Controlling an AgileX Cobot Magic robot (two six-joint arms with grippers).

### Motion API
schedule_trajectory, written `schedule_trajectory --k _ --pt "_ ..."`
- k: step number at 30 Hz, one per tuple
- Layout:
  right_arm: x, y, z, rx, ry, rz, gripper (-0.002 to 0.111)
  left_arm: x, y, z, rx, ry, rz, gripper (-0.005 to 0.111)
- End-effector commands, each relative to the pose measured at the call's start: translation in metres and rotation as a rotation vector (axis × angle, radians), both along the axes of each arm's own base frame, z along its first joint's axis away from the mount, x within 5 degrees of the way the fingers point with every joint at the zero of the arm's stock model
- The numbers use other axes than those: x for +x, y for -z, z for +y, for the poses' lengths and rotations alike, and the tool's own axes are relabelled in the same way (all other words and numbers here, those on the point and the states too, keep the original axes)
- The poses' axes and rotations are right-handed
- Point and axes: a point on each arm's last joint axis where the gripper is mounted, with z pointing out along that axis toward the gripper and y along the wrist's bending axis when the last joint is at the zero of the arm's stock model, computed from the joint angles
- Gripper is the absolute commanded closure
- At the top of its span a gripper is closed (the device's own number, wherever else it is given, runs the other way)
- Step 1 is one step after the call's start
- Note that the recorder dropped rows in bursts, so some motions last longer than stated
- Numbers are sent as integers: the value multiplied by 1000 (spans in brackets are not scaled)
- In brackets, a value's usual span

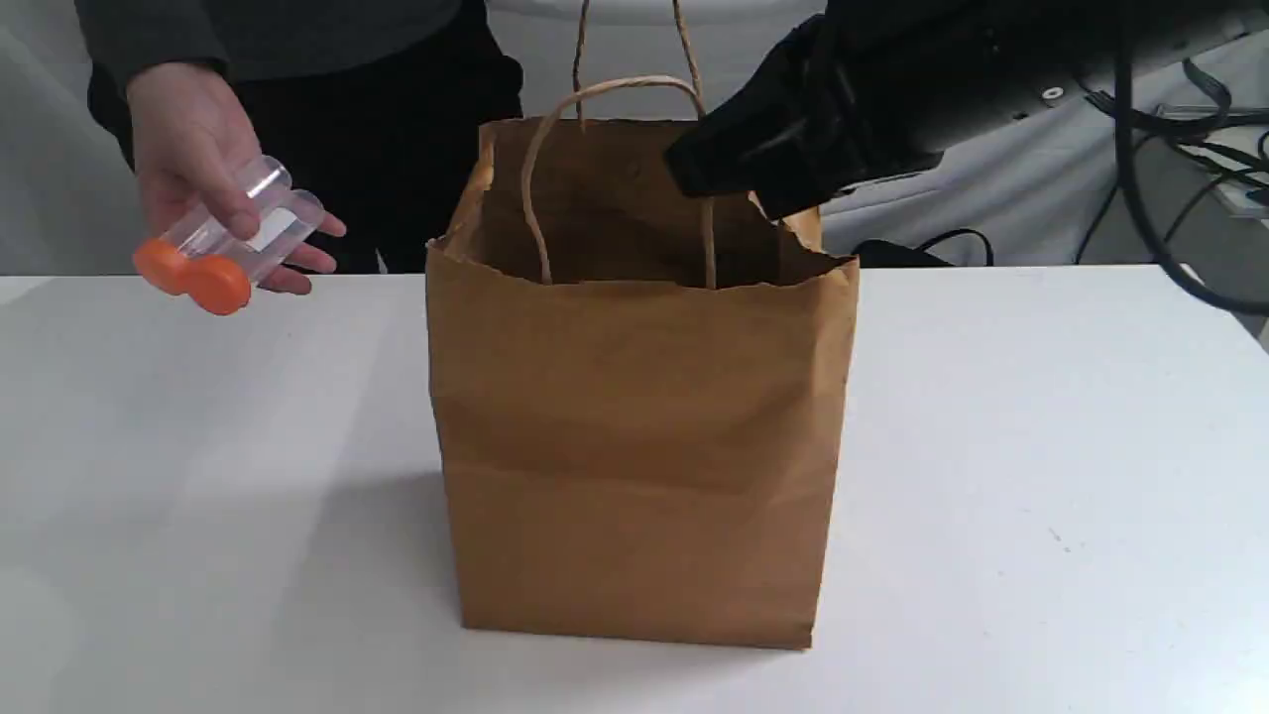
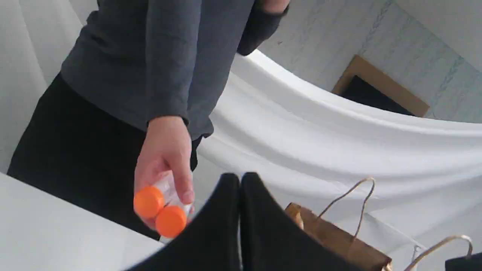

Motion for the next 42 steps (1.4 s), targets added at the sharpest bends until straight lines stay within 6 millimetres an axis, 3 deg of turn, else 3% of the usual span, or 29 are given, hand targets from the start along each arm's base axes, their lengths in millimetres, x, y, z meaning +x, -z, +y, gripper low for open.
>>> schedule_trajectory --k 1,6,12,17,23,30,34,37,42 --pt "0 -2 2 13 0 -7 108 13 -35 -1 87 -13 41 107" --pt "0 -2 2 13 0 -7 108 52 -93 -5 260 -19 127 107" --pt "0 -2 2 12 -3 -5 108 125 -155 -16 464 52 232 107" --pt "-1 -2 2 13 -3 2 108 196 -172 -38 602 275 335 107" --pt "-1 -2 2 12 -6 4 108 268 -157 -64 765 647 496 107" --pt "-1 -2 2 12 -6 4 108 338 -127 -77 808 801 602 107" --pt "-1 -2 2 12 -6 4 108 363 -110 -92 868 849 574 102" --pt "-1 -2 2 12 -6 4 108 376 -89 -108 916 906 577 89" --pt "-1 -2 2 20 5 20 108 390 -65 -126 1031 863 585 44"
